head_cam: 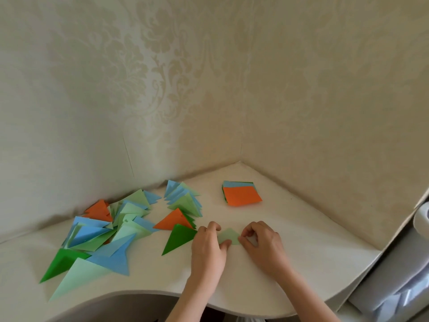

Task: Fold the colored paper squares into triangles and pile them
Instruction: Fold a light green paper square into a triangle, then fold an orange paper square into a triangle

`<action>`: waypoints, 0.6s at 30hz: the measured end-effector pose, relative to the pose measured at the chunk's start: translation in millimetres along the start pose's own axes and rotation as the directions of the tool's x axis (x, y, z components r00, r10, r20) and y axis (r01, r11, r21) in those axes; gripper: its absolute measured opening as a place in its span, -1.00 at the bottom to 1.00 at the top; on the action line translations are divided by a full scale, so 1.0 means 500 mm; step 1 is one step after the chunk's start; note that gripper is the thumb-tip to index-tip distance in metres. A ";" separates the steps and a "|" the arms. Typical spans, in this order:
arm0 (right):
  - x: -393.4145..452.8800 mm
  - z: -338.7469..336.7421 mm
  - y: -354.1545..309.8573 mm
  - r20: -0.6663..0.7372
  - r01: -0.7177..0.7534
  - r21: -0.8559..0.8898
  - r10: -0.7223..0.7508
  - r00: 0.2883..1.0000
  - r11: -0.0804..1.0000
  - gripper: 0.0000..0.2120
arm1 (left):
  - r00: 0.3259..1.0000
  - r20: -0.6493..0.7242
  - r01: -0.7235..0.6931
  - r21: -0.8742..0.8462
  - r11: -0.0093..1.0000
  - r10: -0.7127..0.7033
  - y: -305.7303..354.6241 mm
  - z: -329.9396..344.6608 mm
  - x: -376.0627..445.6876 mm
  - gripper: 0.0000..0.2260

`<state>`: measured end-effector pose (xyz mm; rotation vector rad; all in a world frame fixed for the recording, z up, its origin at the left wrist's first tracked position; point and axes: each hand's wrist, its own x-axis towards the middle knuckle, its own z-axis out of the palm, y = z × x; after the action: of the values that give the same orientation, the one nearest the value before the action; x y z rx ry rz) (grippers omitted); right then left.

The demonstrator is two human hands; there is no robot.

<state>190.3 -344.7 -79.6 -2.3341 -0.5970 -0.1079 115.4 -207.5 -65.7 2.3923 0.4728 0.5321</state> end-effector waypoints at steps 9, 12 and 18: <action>-0.001 0.003 0.003 -0.029 0.006 0.001 -0.006 1.000 1.000 -0.87 | 0.998 -0.014 -0.066 -0.122 0.990 0.065 0.006 0.004 -0.005 -0.86; 0.008 -0.002 -0.003 -0.027 -0.046 0.035 0.047 0.999 0.998 -0.94 | 0.993 -0.103 -0.086 -0.211 0.974 0.065 -0.020 -0.032 -0.012 -0.85; 0.039 0.007 -0.024 -0.135 -0.086 0.017 0.088 0.987 0.996 -0.91 | 0.983 -0.181 -0.033 -0.179 0.983 0.000 -0.121 -0.112 -0.043 -0.79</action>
<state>201.8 -327.2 -69.8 -2.3165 -0.4271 -0.2204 58.0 -144.6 -70.5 2.1857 0.4616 0.7708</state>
